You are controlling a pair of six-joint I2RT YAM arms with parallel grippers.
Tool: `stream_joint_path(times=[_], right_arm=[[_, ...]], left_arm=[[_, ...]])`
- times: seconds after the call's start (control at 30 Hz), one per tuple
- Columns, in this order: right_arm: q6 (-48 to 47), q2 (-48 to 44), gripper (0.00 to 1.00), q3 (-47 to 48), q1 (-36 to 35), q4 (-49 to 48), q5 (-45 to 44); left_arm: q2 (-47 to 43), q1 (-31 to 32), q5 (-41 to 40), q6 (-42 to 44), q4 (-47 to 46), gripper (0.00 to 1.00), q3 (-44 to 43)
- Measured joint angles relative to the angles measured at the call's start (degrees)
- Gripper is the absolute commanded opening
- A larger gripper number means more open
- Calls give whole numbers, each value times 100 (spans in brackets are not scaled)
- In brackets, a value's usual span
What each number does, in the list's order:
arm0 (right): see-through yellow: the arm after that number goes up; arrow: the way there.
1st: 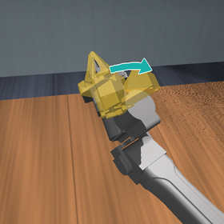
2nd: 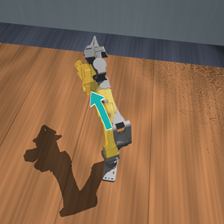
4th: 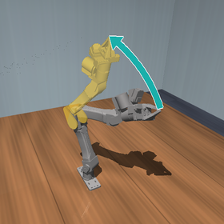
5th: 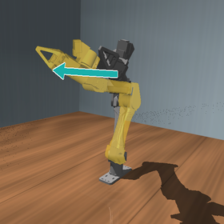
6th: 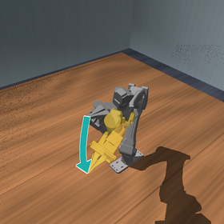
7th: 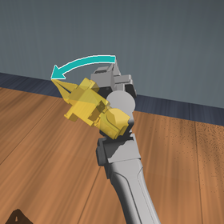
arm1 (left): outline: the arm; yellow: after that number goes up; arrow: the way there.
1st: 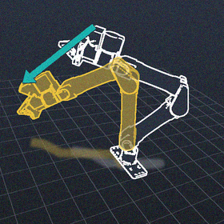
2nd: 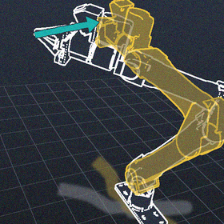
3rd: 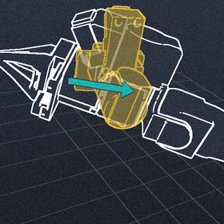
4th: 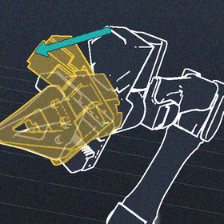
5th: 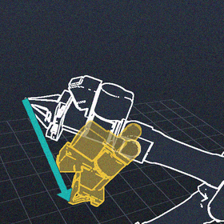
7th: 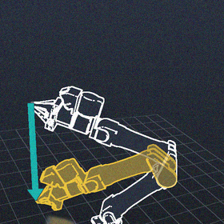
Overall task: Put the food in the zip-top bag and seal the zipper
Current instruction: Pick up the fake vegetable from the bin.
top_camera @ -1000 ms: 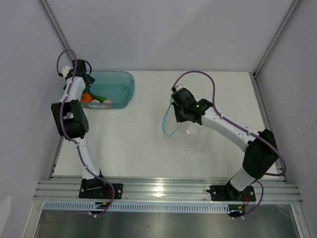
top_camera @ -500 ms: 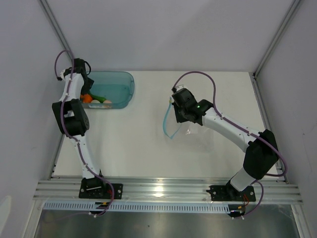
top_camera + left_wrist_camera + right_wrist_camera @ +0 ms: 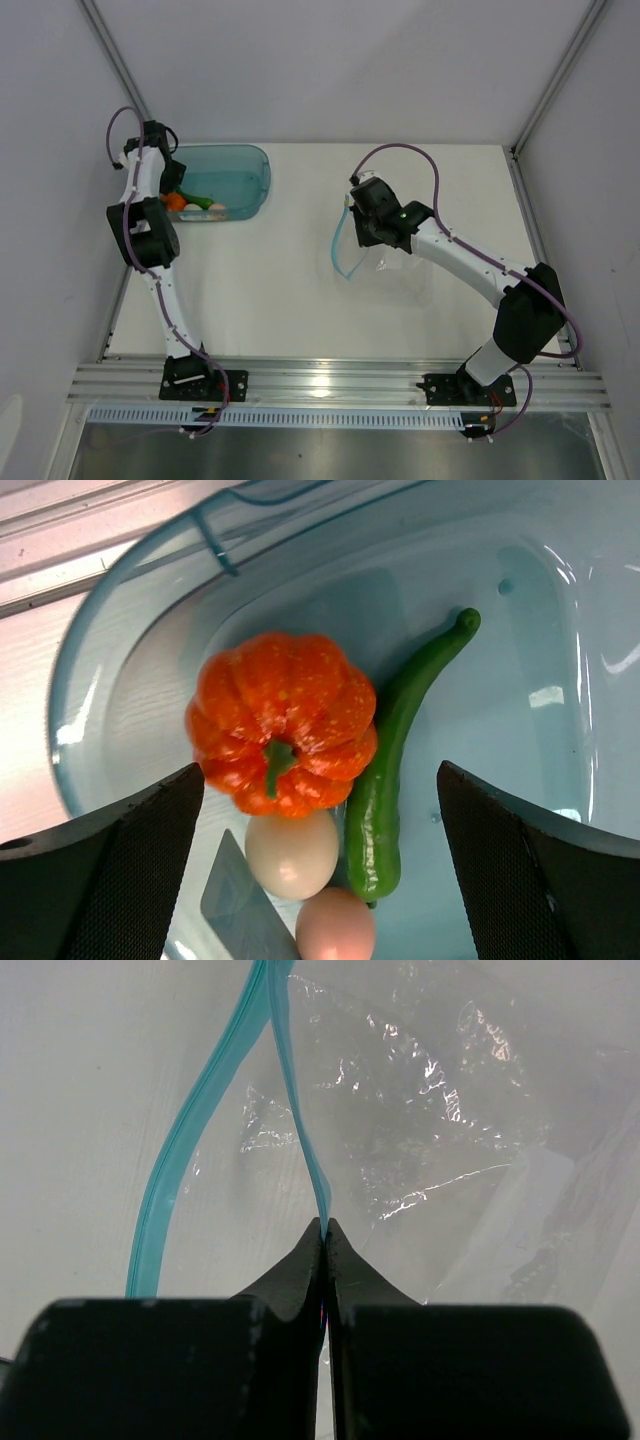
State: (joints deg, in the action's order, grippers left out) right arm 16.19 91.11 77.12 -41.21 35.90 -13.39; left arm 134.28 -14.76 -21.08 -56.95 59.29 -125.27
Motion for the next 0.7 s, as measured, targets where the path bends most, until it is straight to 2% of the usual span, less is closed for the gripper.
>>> stream_joint_path(times=[0.7], right_arm=[[0,0,0,-42,37,-101,42]], left_arm=[[313,-350,549,-470,299,100,-11]])
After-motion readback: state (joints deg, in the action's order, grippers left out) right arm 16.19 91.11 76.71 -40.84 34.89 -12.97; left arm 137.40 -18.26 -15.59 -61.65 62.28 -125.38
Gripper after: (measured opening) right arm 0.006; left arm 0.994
